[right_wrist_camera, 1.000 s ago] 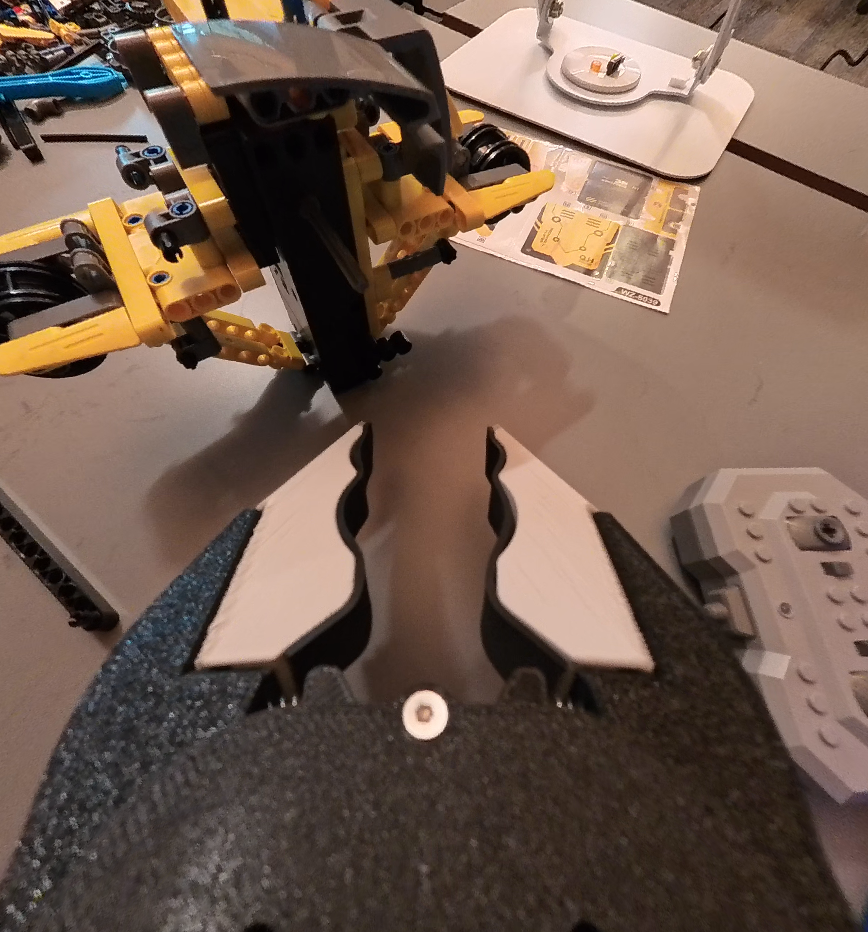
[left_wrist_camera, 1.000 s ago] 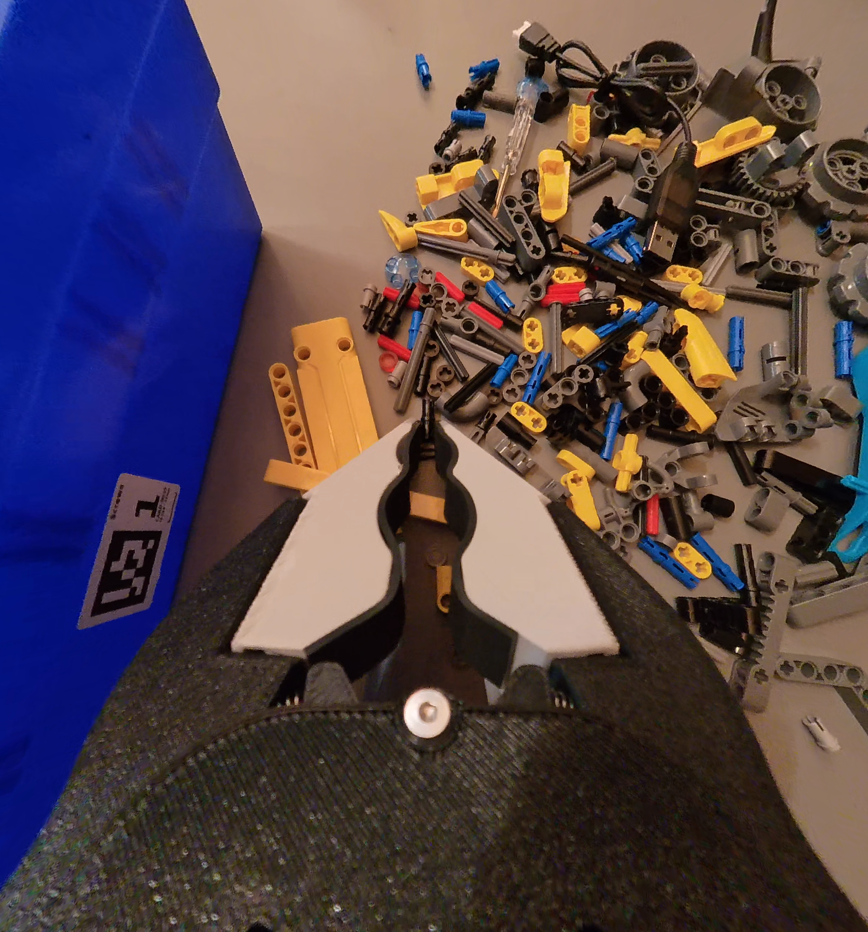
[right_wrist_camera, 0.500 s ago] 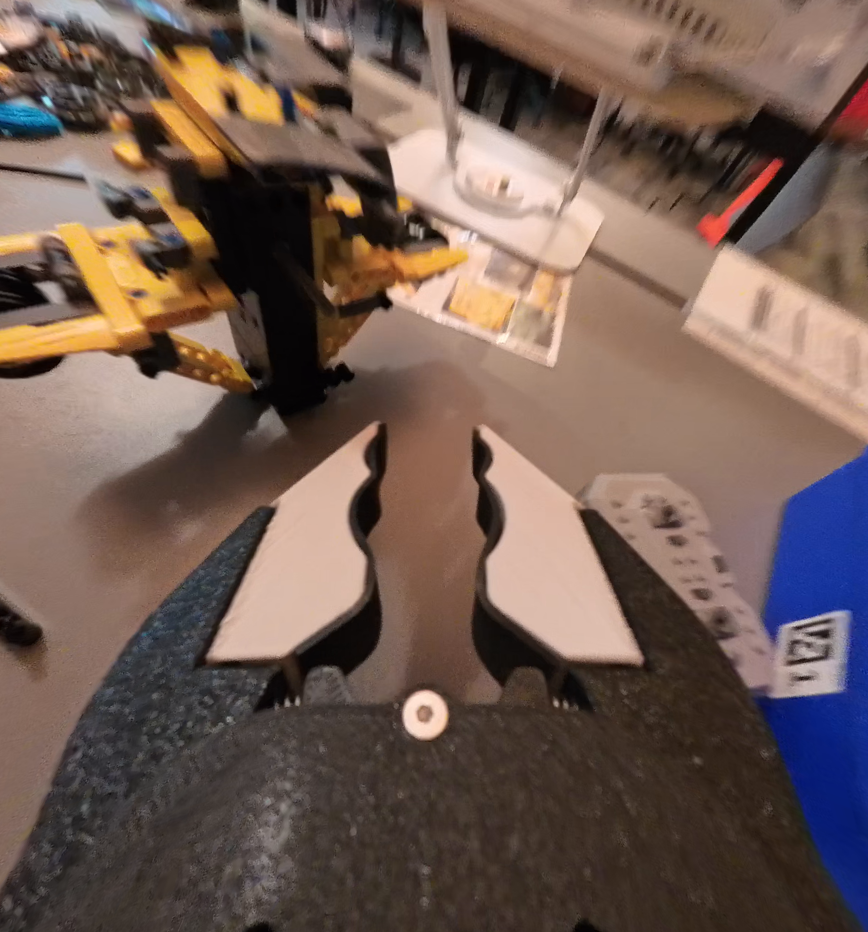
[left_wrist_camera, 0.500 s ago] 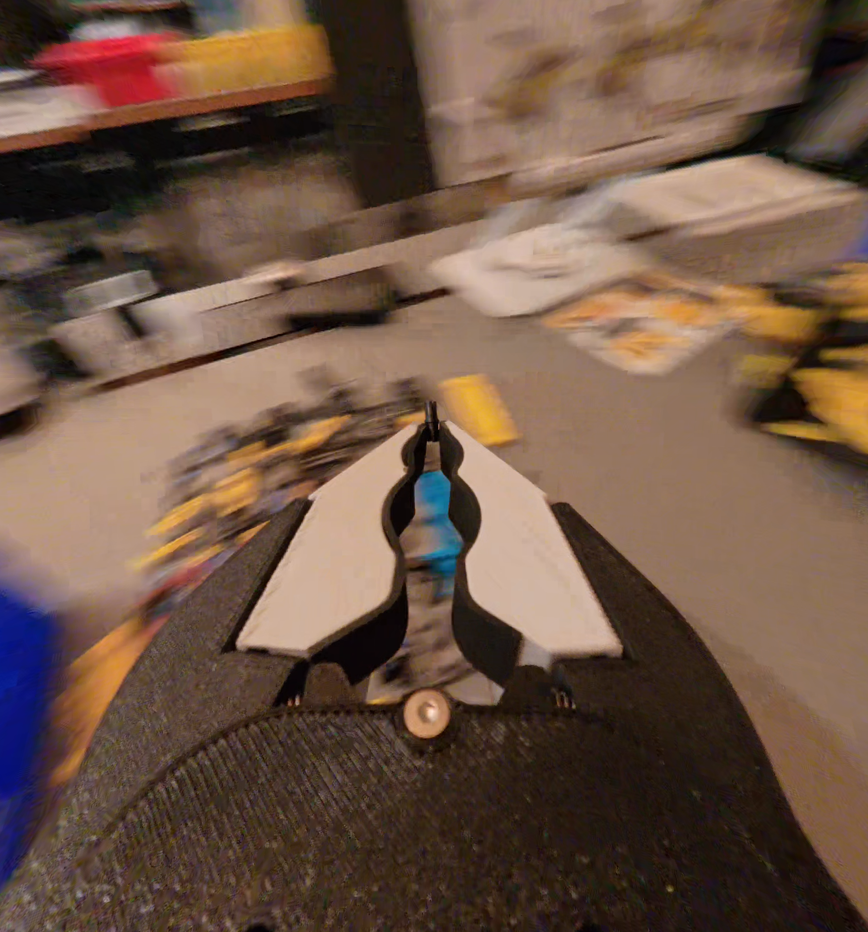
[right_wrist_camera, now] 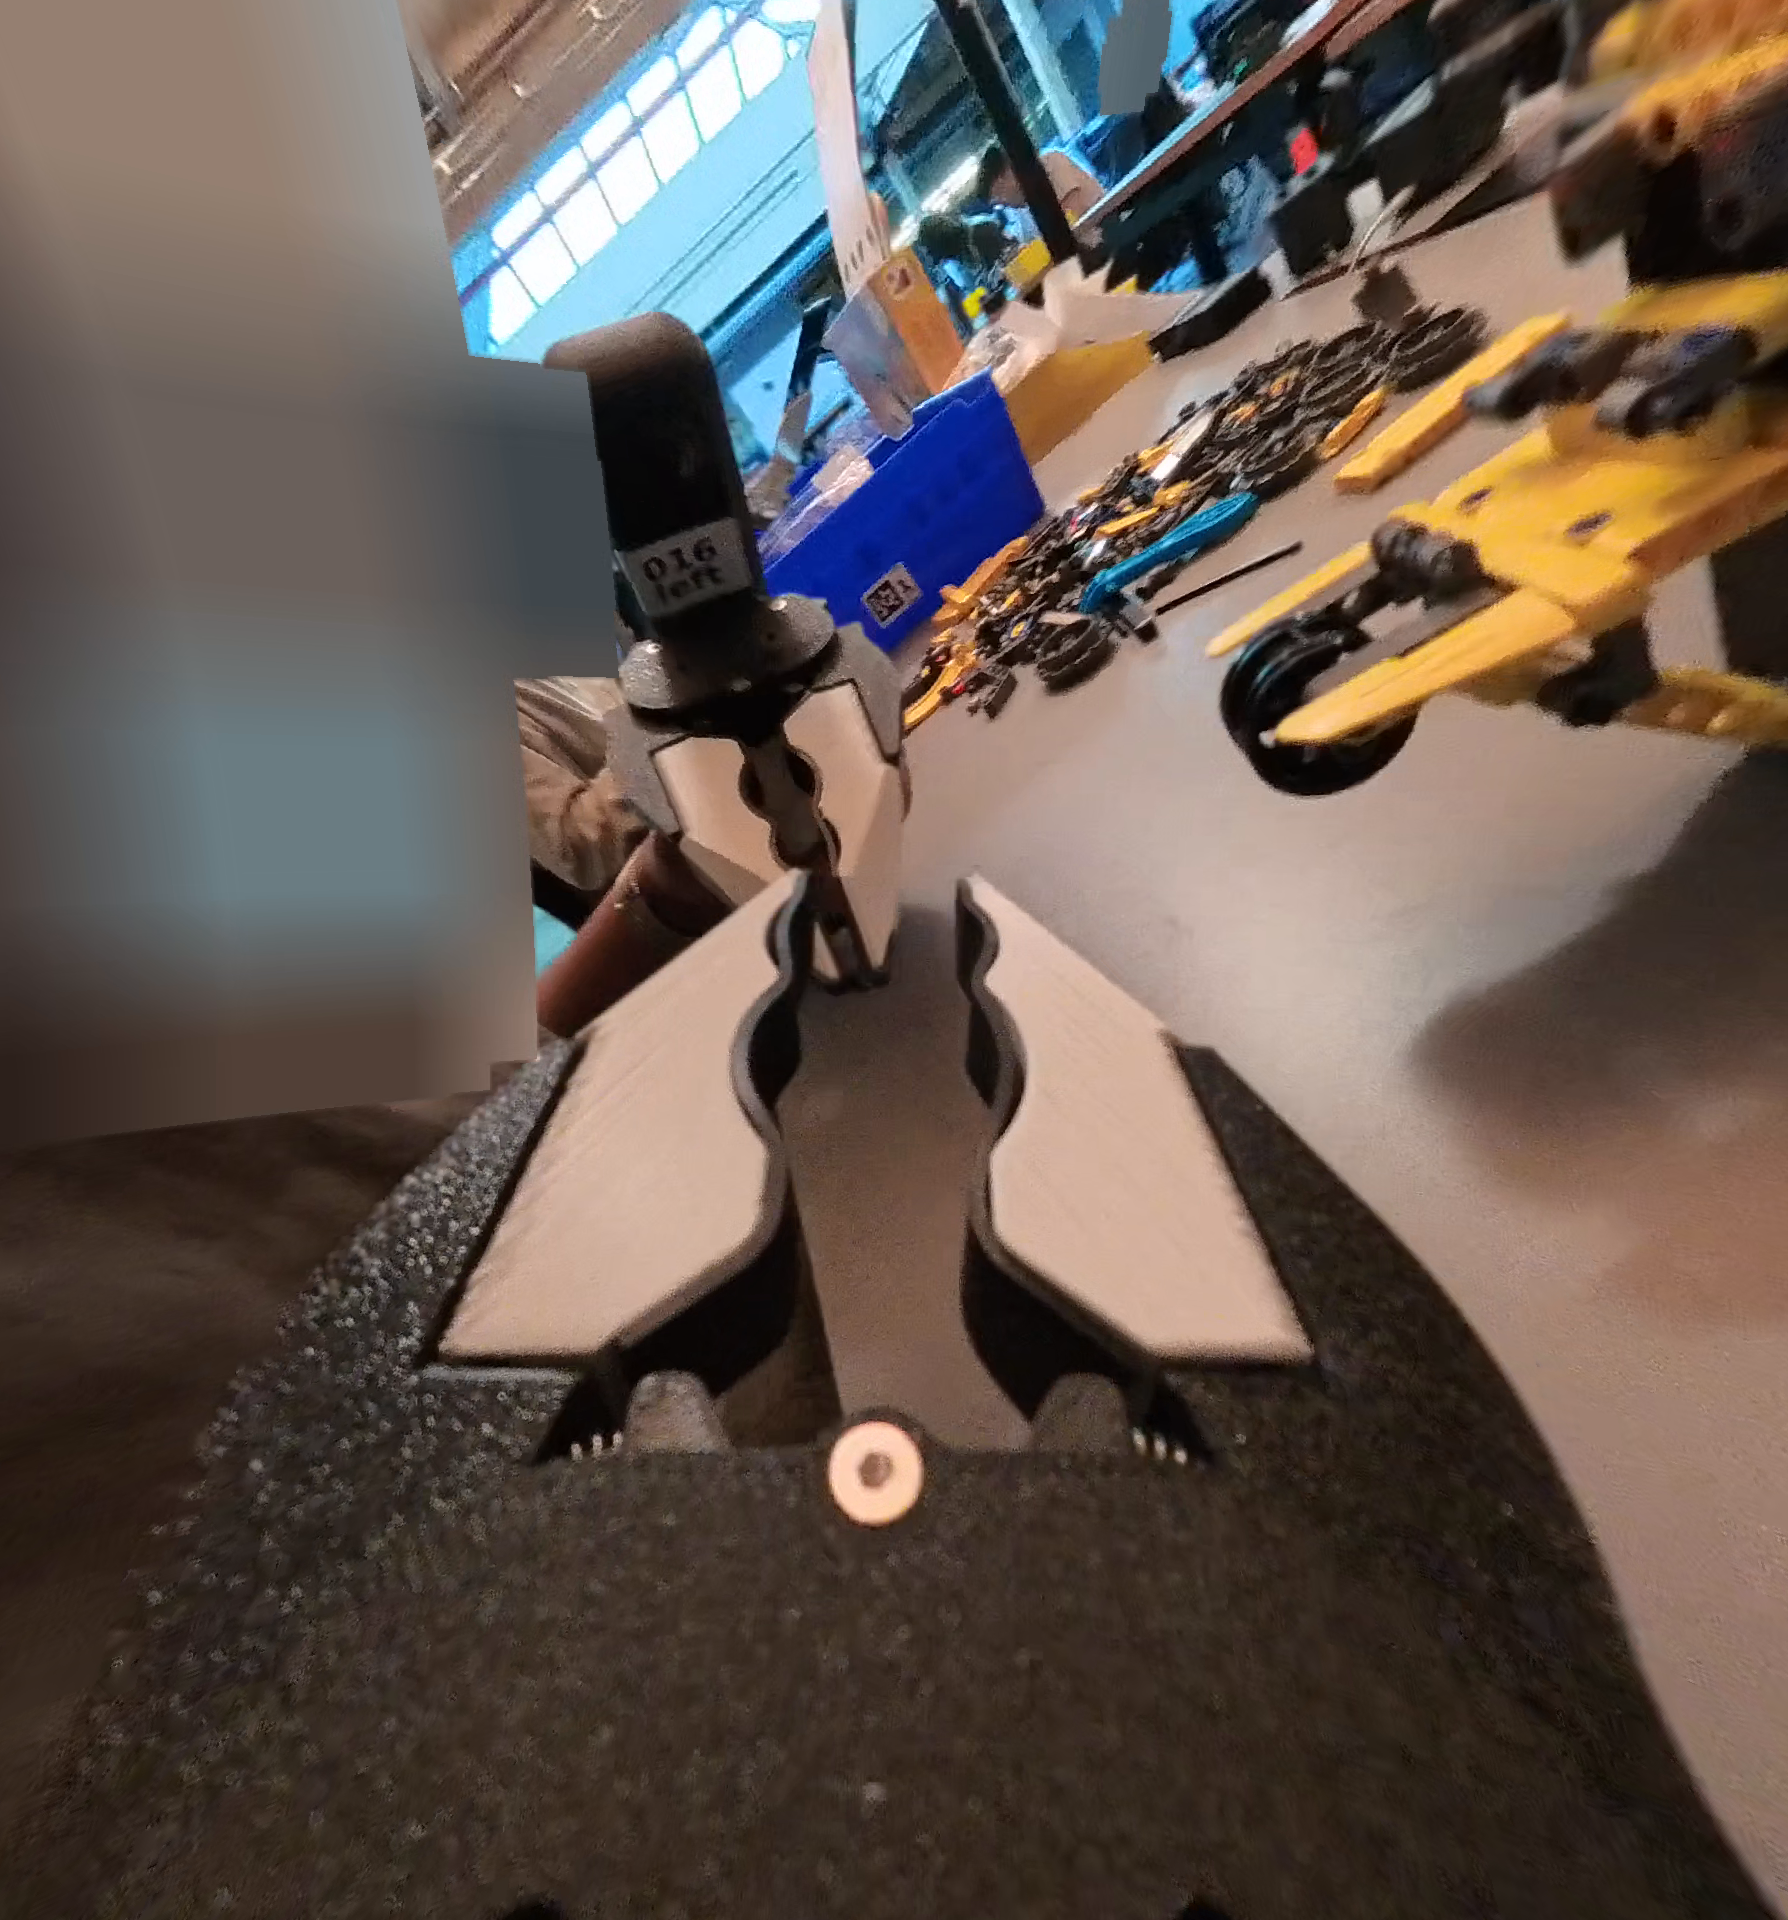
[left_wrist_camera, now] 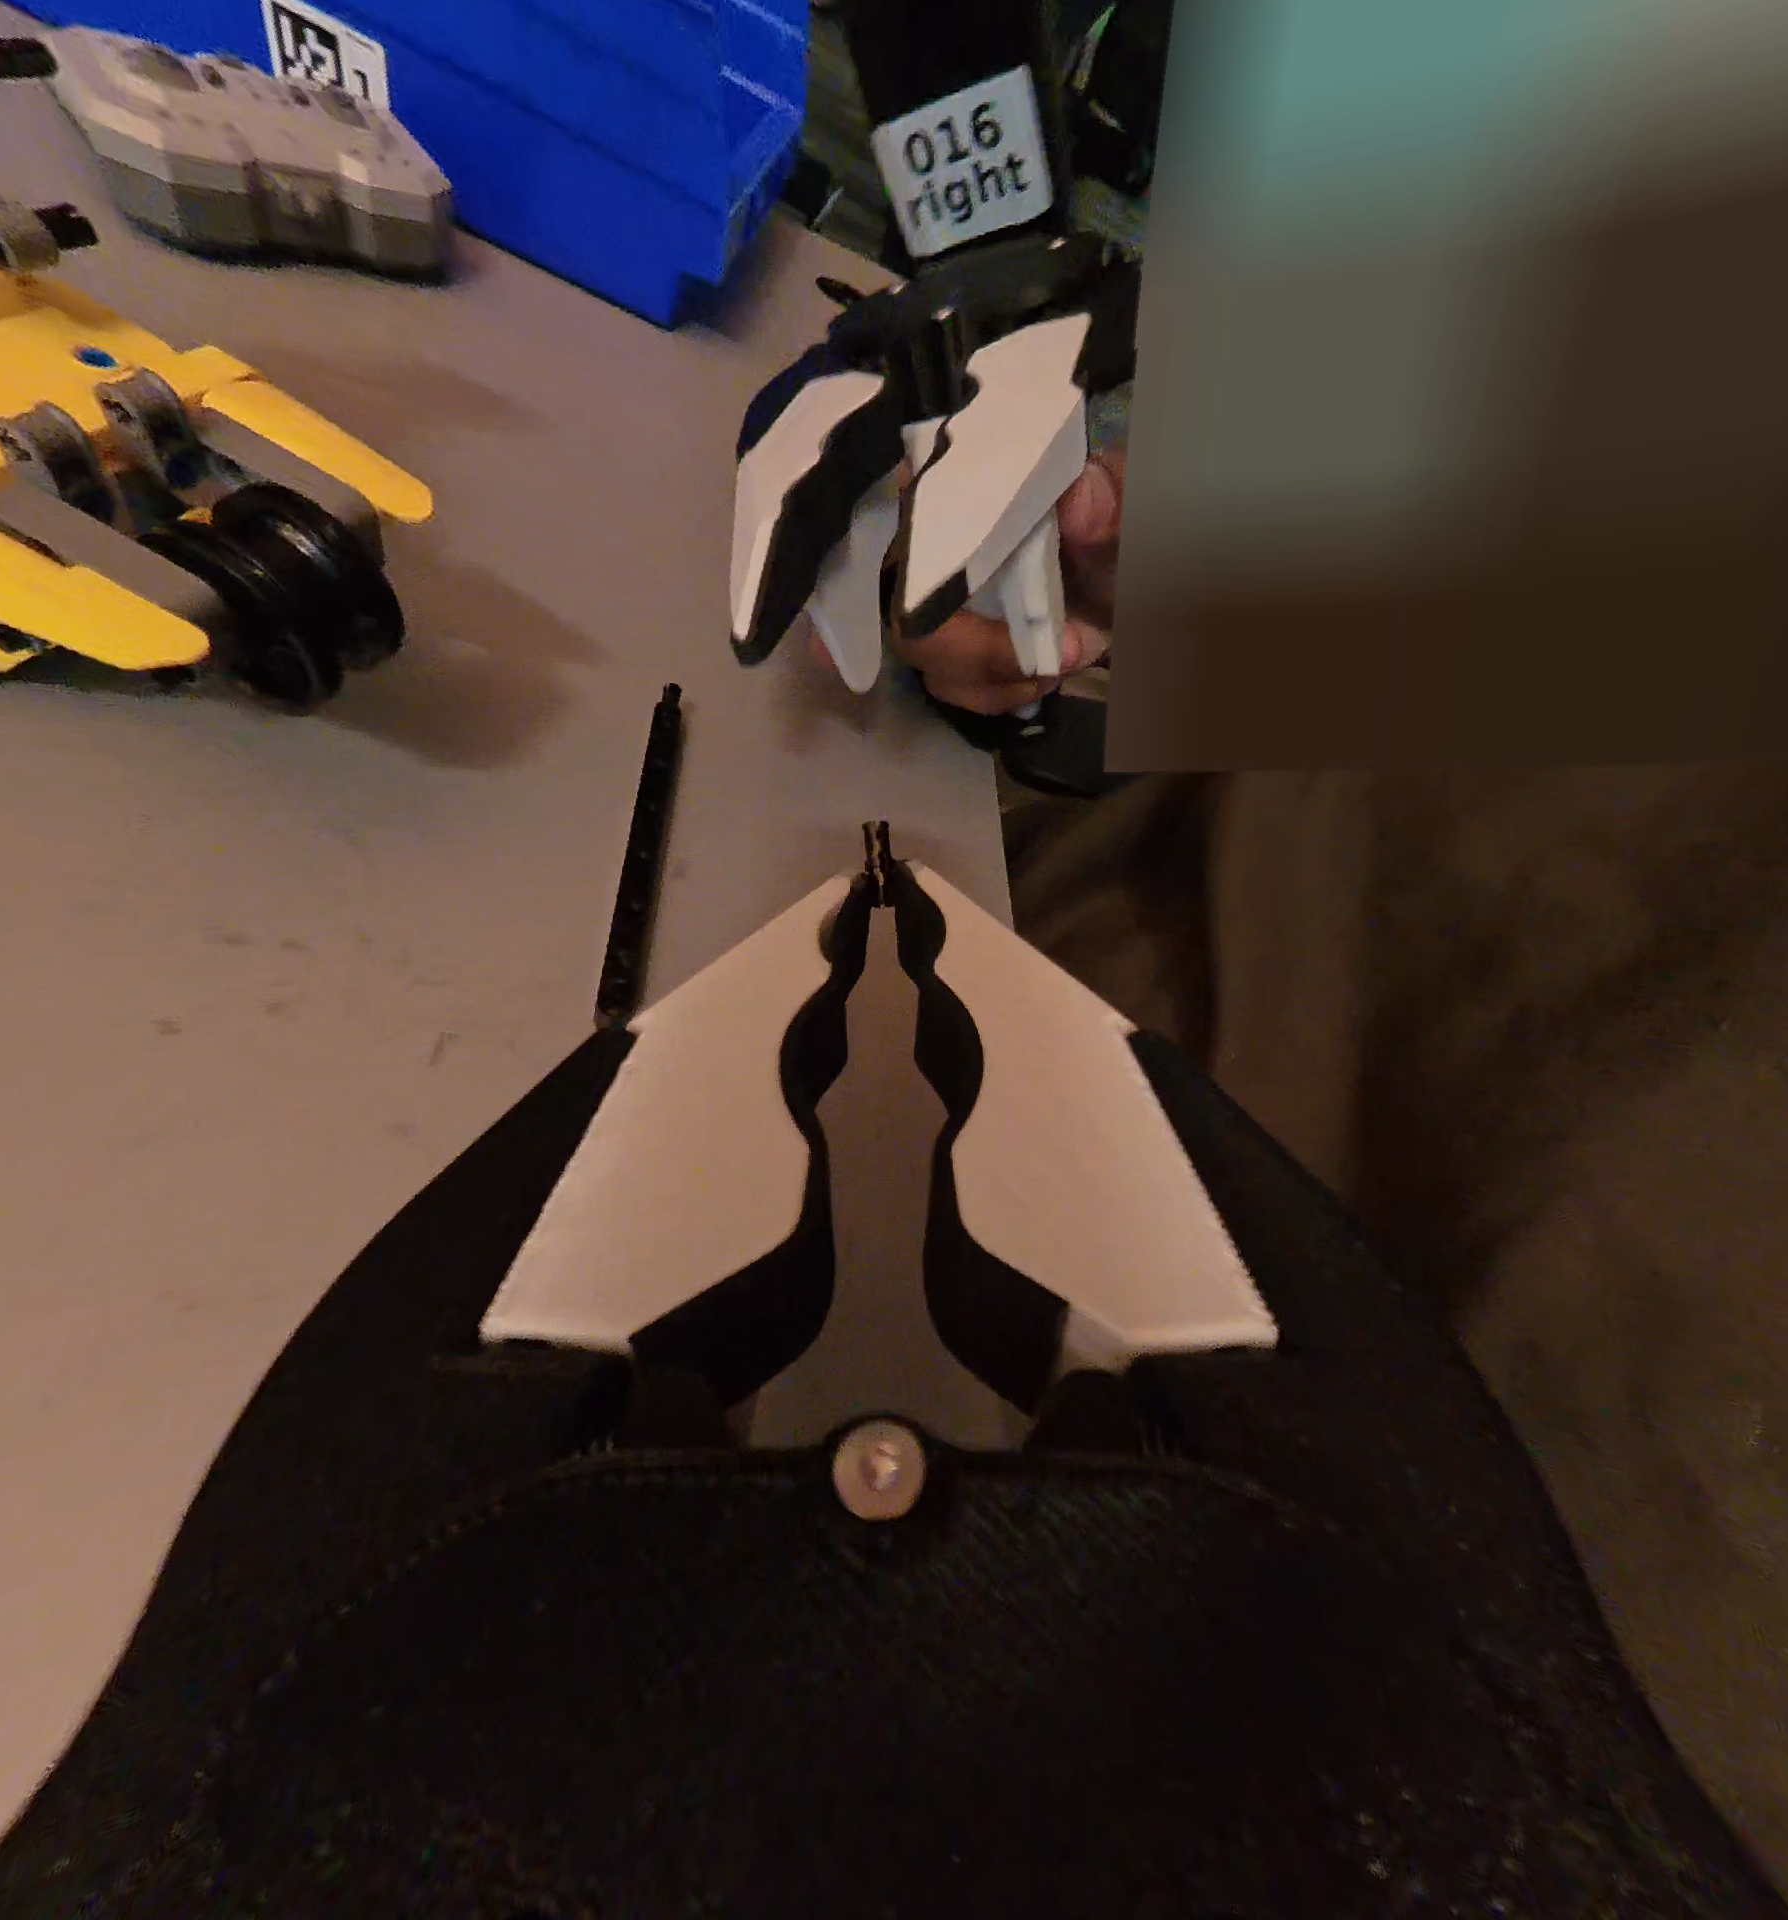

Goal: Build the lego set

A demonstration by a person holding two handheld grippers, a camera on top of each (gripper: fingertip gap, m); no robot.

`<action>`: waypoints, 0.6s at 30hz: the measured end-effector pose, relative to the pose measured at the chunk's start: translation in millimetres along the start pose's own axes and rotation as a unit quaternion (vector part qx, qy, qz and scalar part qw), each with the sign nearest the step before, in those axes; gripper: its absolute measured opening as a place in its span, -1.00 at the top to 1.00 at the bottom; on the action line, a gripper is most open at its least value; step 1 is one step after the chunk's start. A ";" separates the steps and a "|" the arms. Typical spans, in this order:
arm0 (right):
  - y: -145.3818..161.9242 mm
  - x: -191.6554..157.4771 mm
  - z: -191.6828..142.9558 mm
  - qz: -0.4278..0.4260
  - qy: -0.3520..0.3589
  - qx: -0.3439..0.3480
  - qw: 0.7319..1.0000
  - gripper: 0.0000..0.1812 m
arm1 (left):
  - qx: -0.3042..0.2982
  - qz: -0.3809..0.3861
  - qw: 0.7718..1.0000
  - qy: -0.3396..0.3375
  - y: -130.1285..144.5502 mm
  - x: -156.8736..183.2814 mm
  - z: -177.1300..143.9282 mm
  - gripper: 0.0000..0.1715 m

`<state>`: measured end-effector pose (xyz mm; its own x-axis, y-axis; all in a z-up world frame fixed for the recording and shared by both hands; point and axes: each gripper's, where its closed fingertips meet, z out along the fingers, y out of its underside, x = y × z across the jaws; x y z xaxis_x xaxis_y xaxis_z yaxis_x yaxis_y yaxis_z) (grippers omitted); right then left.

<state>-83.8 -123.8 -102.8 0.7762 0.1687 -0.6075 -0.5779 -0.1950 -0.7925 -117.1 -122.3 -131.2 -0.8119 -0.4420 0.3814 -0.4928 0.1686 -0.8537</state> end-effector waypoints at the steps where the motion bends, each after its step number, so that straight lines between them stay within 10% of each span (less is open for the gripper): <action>1: 3.8 1.4 1.3 0.012 -0.004 -0.009 1.000 0.72 | 0.004 -0.001 1.000 0.002 -0.5 -0.5 0.2 1.00; 18: 36.0 6.5 19.8 0.048 -0.004 -0.106 0.993 0.84 | -0.003 0.078 0.996 -0.051 2.3 -11.0 1.6 1.00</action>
<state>-104.6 -110.5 -136.3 0.7173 0.1479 -0.6809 -0.5820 -0.4101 -0.7022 -108.8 -118.5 -137.9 -0.8425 -0.4973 0.2069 -0.3661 0.2468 -0.8973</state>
